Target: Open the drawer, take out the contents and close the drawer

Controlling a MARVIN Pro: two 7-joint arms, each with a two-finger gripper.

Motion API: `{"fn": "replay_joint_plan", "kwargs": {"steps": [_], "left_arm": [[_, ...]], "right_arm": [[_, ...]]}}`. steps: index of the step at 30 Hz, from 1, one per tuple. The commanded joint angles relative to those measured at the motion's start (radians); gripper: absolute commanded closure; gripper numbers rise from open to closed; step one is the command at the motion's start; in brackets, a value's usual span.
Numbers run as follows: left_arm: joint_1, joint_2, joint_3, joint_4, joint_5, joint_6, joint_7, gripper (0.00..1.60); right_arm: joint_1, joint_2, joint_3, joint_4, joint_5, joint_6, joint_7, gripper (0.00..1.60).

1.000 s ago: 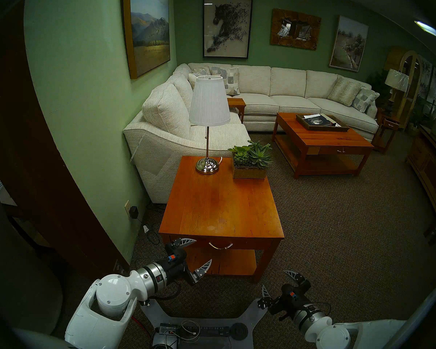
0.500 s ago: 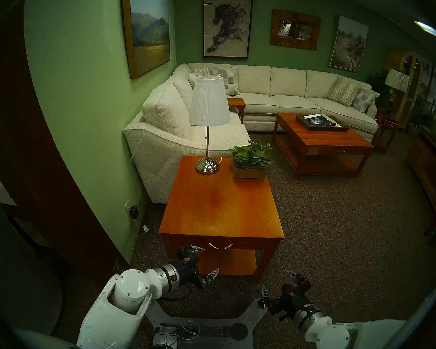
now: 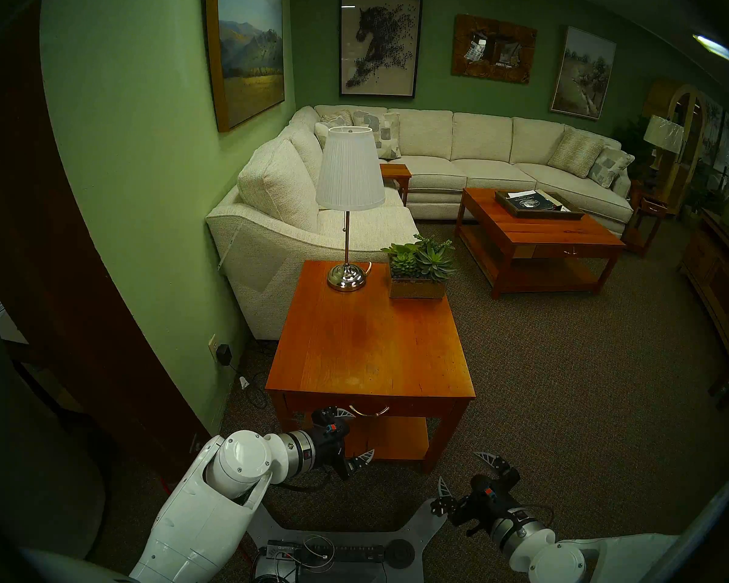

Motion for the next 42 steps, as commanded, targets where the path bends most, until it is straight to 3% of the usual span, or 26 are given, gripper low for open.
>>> {"fn": "replay_joint_plan", "kwargs": {"steps": [1, 14, 42], "left_arm": [[-0.104, -0.028, 0.025, 0.029, 0.023, 0.010, -0.003, 0.00], [-0.207, -0.066, 0.050, 0.149, 0.054, 0.068, -0.003, 0.00], [-0.359, -0.109, 0.067, 0.386, 0.084, 0.054, 0.006, 0.00]], "right_arm": [[0.007, 0.002, 0.007, -0.013, -0.002, -0.003, -0.002, 0.00], [0.007, 0.001, 0.007, -0.013, -0.002, -0.003, -0.002, 0.00], [0.007, 0.002, 0.007, -0.014, -0.002, -0.003, -0.002, 0.00]]}}
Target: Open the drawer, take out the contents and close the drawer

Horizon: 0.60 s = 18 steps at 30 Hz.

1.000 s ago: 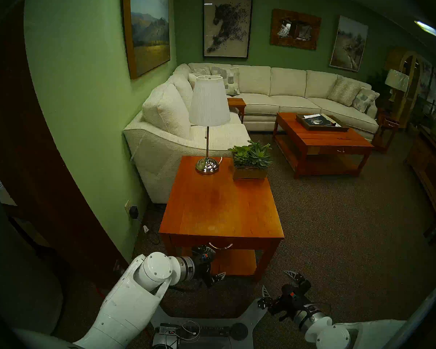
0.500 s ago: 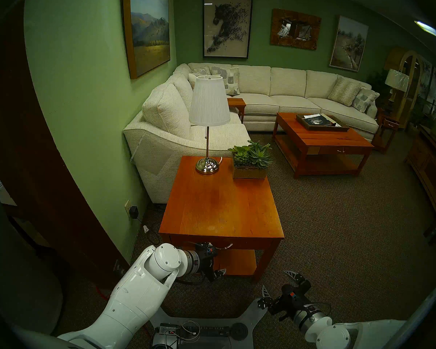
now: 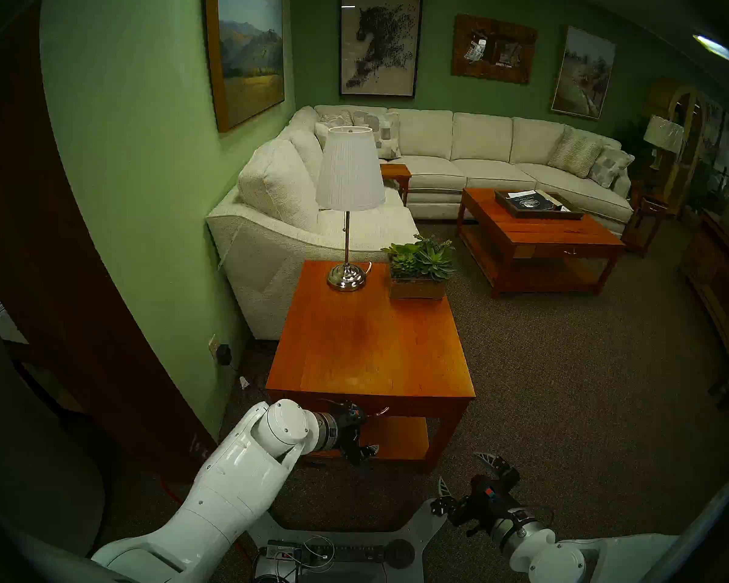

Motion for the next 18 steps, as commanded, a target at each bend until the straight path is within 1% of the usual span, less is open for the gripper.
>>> {"fn": "replay_joint_plan", "kwargs": {"steps": [1, 11, 18], "left_arm": [[-0.083, -0.035, -0.006, 0.029, -0.007, 0.013, -0.003, 0.00], [-0.152, -0.061, -0.012, 0.149, -0.009, -0.002, 0.042, 0.00], [-0.183, -0.078, -0.021, 0.200, -0.009, -0.013, 0.064, 0.00]], "right_arm": [[0.007, 0.002, 0.007, -0.014, -0.002, -0.003, -0.002, 0.00], [0.007, 0.002, 0.007, -0.013, -0.002, -0.003, -0.002, 0.00], [0.007, 0.001, 0.007, -0.013, -0.002, -0.003, -0.002, 0.00]]}}
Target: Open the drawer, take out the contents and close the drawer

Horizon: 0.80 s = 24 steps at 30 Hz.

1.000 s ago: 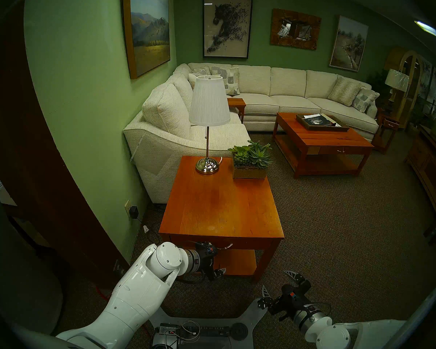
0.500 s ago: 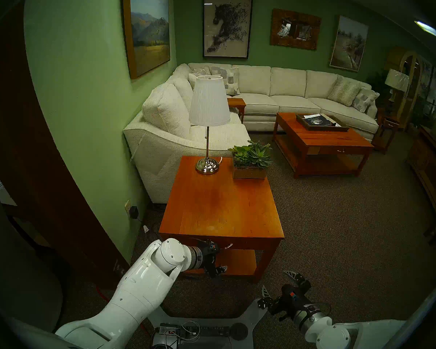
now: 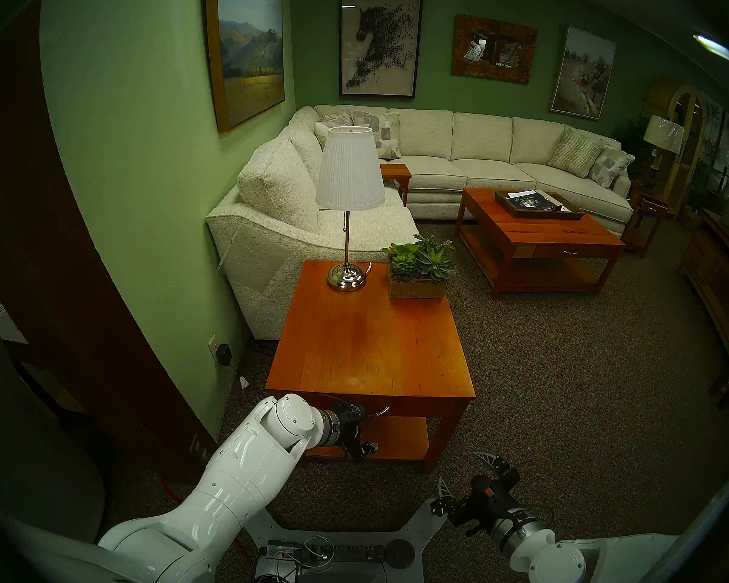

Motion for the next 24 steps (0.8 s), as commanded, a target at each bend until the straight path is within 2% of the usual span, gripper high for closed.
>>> {"fn": "replay_joint_plan", "kwargs": {"steps": [1, 13, 24], "left_arm": [[-0.088, -0.040, -0.006, 0.023, -0.009, -0.019, 0.026, 0.00], [-0.125, -0.051, 0.003, 0.104, 0.004, -0.065, 0.054, 0.00], [-0.146, -0.042, 0.035, 0.233, 0.041, -0.145, 0.130, 0.00]], "right_arm": [[0.007, 0.001, 0.007, -0.013, -0.002, -0.003, -0.002, 0.00], [0.007, 0.002, 0.007, -0.014, -0.002, -0.003, -0.002, 0.00], [0.007, 0.002, 0.007, -0.015, -0.002, -0.002, -0.002, 0.00]]}}
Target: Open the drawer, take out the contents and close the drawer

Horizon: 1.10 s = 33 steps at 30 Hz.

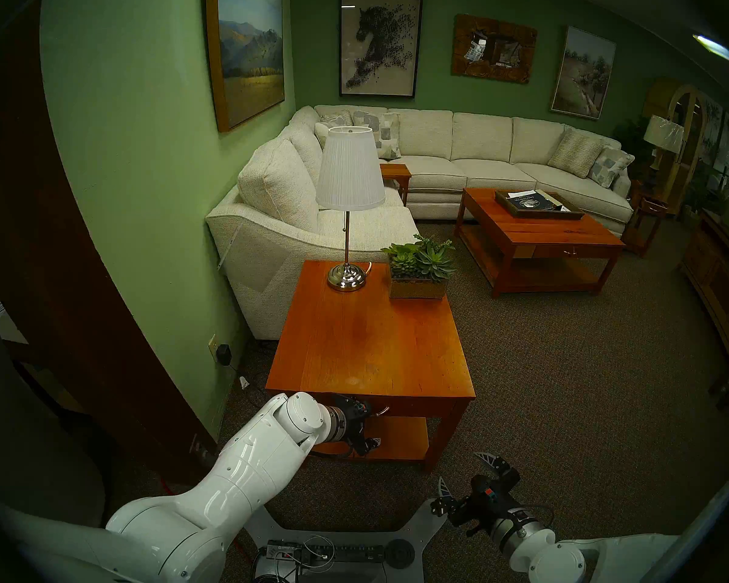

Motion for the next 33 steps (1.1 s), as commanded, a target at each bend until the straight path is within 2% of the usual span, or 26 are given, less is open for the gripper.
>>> {"fn": "replay_joint_plan", "kwargs": {"steps": [1, 7, 11, 15, 22, 33], "left_arm": [[-0.055, -0.008, 0.010, 0.044, 0.013, -0.048, 0.035, 0.00], [-0.049, 0.005, 0.020, 0.080, 0.022, -0.069, 0.026, 0.00], [0.002, 0.032, 0.032, 0.024, 0.021, -0.066, -0.038, 0.00], [0.059, 0.055, 0.050, -0.014, 0.030, -0.075, -0.065, 0.00], [0.101, 0.073, 0.055, -0.070, 0.027, -0.069, -0.095, 0.00], [0.142, 0.101, 0.061, -0.111, 0.030, -0.050, -0.111, 0.00]], "right_arm": [[0.007, 0.003, 0.007, -0.015, -0.002, -0.002, -0.003, 0.00], [0.007, 0.003, 0.007, -0.015, -0.002, -0.002, -0.003, 0.00], [0.007, 0.003, 0.007, -0.015, -0.002, -0.002, -0.003, 0.00], [0.007, 0.002, 0.007, -0.014, -0.002, -0.002, -0.002, 0.00], [0.007, 0.002, 0.007, -0.013, -0.002, -0.003, -0.002, 0.00], [0.007, 0.002, 0.007, -0.014, -0.002, -0.002, -0.002, 0.00]]}}
